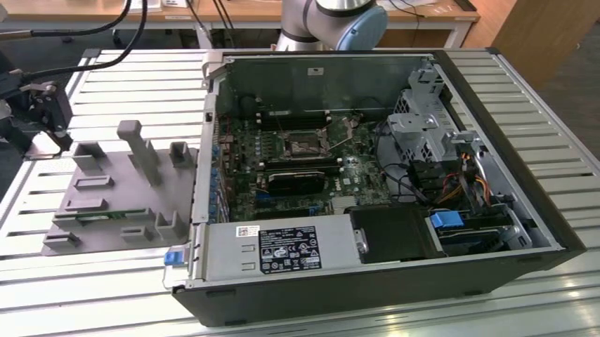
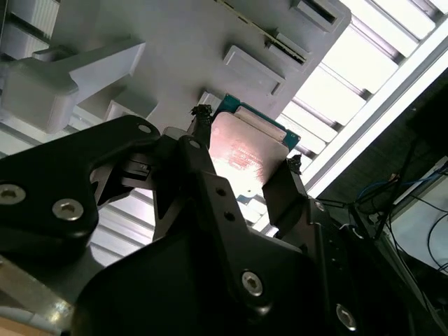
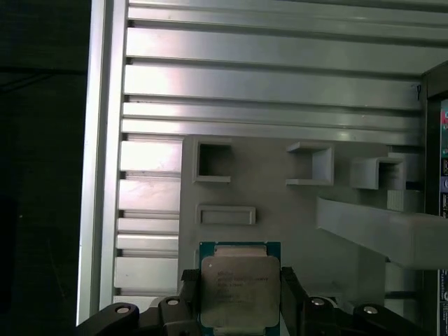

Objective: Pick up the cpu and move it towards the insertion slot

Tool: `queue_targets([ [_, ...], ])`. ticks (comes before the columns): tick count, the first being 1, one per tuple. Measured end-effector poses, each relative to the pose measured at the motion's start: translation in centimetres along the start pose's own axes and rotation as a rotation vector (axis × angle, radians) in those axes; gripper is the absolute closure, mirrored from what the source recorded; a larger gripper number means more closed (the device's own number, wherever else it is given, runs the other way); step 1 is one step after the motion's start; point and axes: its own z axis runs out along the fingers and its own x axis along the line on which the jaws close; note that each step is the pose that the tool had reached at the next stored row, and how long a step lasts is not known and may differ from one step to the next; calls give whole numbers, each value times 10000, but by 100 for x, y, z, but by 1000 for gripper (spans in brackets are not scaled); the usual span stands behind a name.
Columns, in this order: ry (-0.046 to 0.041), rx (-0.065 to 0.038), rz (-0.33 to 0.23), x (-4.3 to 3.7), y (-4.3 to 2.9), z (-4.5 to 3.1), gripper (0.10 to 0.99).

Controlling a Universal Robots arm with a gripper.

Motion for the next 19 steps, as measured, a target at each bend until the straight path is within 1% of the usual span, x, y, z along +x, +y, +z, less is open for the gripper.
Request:
queue_targets([
  [19,-18,1,-1,-17,11,-314,545],
])
